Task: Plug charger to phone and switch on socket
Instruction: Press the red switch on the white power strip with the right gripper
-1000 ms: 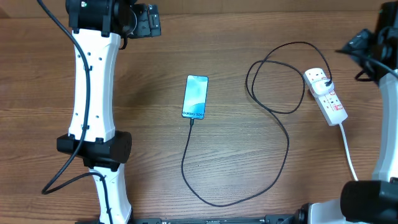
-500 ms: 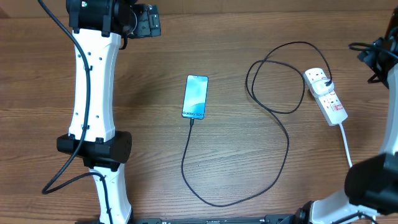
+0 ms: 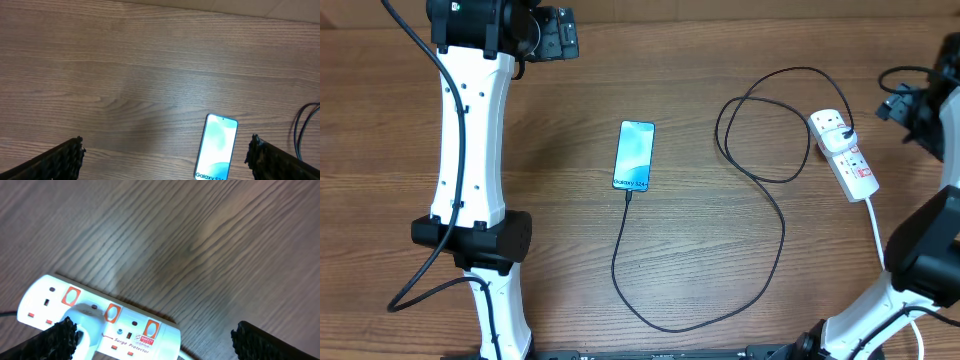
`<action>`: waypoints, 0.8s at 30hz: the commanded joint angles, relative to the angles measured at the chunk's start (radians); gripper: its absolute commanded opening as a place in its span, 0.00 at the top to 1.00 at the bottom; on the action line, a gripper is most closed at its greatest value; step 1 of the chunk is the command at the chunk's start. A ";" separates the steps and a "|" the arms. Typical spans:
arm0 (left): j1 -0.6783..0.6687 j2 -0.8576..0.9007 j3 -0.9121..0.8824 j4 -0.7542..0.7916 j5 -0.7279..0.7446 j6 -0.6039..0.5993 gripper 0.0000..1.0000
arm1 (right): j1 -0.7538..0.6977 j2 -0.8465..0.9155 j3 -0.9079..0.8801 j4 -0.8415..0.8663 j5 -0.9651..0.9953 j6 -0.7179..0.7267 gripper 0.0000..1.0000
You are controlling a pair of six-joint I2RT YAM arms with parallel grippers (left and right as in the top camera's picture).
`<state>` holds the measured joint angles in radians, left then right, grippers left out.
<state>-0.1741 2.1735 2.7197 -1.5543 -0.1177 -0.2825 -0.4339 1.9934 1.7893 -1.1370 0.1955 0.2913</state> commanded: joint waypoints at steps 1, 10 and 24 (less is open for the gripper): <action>0.005 0.009 -0.001 -0.001 -0.020 -0.010 0.00 | -0.066 0.016 -0.003 0.003 -0.175 -0.061 0.00; 0.005 0.009 -0.001 -0.002 -0.020 -0.010 0.00 | -0.099 0.019 -0.048 0.039 -0.224 -0.139 0.00; 0.005 0.009 -0.001 -0.001 -0.020 -0.010 0.00 | -0.092 0.023 -0.232 0.205 -0.224 -0.085 0.00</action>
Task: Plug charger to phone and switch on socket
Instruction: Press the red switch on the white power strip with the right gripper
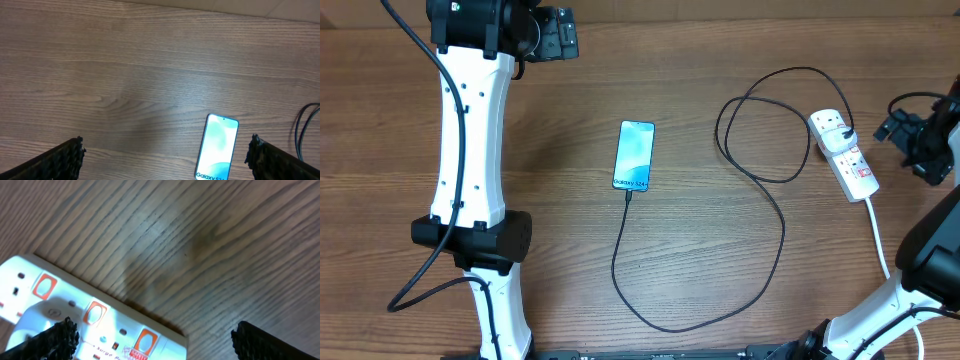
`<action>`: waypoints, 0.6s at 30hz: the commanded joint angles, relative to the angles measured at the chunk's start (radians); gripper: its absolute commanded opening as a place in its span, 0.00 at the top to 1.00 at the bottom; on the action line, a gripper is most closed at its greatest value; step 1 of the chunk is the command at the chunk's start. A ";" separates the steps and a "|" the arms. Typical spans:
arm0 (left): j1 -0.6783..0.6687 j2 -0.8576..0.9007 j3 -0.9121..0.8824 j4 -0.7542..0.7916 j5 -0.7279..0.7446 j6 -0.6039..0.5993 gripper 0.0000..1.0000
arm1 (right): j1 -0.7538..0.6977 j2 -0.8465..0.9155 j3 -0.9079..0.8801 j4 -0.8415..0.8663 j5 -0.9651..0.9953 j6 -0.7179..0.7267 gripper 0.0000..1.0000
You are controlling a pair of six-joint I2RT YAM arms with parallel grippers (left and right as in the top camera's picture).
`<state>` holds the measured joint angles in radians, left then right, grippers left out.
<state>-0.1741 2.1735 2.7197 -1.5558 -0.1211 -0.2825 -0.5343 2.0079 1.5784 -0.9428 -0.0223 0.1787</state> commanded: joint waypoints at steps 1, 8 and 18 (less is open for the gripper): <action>0.005 0.009 -0.001 0.000 -0.017 -0.010 0.00 | 0.011 0.011 -0.022 0.011 -0.006 0.031 0.00; 0.005 0.009 -0.001 0.000 -0.017 -0.010 0.00 | 0.034 0.015 -0.022 0.016 -0.006 0.031 0.00; 0.005 0.009 -0.001 0.000 -0.017 -0.010 0.00 | 0.034 0.015 -0.022 0.023 0.070 0.061 0.00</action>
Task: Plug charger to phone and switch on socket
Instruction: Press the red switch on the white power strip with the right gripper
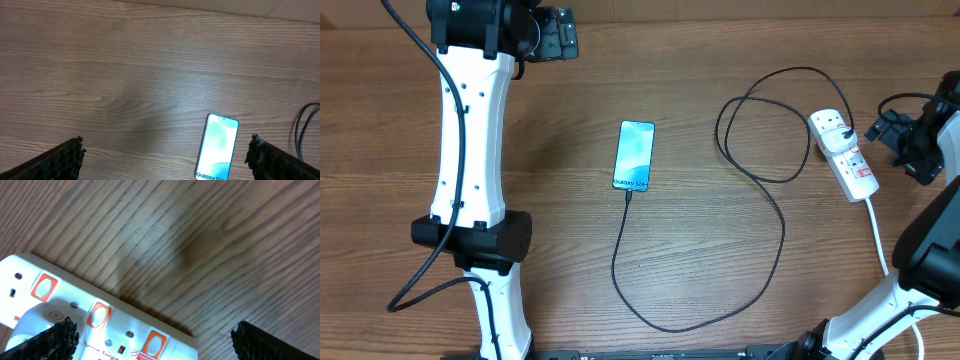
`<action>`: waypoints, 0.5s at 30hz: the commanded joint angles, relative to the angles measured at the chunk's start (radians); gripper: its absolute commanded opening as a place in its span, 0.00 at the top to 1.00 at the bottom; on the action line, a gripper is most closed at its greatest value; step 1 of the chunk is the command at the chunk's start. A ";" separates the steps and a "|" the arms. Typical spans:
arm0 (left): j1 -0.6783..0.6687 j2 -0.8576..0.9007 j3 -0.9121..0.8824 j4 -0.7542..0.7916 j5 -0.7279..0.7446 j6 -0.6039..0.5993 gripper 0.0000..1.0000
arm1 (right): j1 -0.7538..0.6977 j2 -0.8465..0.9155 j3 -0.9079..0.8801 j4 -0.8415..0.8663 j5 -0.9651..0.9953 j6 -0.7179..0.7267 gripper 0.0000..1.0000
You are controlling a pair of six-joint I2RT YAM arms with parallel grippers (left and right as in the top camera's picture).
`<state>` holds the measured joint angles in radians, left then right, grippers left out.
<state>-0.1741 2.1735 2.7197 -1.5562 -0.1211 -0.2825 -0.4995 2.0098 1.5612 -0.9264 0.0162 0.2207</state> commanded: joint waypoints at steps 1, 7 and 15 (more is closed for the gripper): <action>0.005 0.009 -0.001 0.001 -0.017 -0.010 0.00 | -0.001 0.013 -0.005 0.006 0.031 0.019 0.00; 0.005 0.009 -0.001 0.000 -0.017 -0.010 0.00 | 0.005 0.024 -0.005 -0.002 0.031 0.018 0.00; 0.005 0.009 -0.001 0.000 -0.017 -0.010 0.00 | 0.007 0.078 -0.005 0.003 0.030 0.019 0.00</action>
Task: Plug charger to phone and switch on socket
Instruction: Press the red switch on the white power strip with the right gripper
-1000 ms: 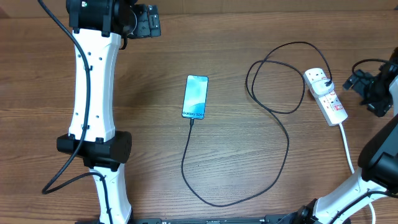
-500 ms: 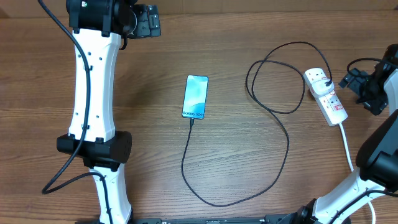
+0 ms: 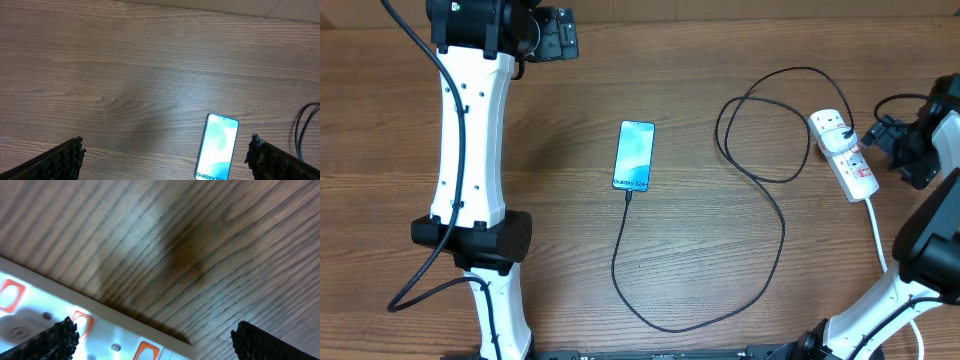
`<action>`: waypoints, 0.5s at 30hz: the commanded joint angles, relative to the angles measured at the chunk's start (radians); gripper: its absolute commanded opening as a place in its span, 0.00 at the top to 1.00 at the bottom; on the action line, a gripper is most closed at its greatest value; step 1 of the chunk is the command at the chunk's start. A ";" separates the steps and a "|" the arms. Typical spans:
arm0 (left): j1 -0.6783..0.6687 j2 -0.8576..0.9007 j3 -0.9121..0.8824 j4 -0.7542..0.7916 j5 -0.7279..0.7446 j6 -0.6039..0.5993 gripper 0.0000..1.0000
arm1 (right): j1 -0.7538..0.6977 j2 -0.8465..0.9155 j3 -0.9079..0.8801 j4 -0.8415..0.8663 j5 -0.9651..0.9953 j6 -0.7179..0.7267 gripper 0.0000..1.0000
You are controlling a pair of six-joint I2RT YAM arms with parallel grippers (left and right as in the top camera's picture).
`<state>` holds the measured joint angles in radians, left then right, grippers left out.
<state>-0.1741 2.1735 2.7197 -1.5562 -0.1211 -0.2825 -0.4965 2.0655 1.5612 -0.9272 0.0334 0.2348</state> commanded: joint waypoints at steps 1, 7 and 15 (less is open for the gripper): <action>0.005 0.009 -0.001 0.001 -0.017 -0.010 0.00 | 0.004 0.023 -0.005 0.005 0.013 0.005 0.00; 0.005 0.009 -0.001 0.001 -0.017 -0.010 0.00 | 0.004 0.023 -0.005 0.010 -0.003 0.004 0.00; 0.005 0.009 -0.001 0.001 -0.017 -0.010 0.00 | 0.004 0.024 -0.005 0.012 -0.036 0.001 0.00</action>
<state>-0.1741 2.1735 2.7197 -1.5562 -0.1211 -0.2825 -0.4965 2.0884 1.5612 -0.9169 0.0078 0.2348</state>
